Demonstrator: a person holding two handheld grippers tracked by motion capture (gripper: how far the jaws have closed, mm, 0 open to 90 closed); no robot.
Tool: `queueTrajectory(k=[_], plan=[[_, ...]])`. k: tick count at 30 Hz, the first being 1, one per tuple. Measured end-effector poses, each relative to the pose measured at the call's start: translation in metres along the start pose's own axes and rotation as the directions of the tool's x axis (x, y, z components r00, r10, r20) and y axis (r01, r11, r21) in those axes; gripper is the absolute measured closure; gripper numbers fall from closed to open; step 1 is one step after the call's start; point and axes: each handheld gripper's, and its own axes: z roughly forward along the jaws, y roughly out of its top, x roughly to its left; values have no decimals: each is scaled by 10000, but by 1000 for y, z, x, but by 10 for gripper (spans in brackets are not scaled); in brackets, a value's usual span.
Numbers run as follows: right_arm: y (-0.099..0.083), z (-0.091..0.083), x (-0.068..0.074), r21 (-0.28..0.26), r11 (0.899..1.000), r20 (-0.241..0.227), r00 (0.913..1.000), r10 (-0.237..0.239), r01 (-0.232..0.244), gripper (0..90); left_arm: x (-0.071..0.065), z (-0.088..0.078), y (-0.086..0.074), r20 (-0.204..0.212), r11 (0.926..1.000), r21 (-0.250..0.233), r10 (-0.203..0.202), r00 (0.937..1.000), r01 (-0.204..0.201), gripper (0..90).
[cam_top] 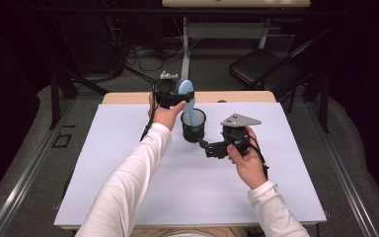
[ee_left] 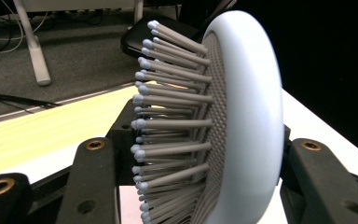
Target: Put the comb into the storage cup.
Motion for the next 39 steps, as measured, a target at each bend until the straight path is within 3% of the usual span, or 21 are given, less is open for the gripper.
queueTrajectory(k=[39], plan=[[0,1,1,-21,10000,-34,10000,-83,83,0,-4,8,-7,-326,9966,472,689,9971,-674,482]])
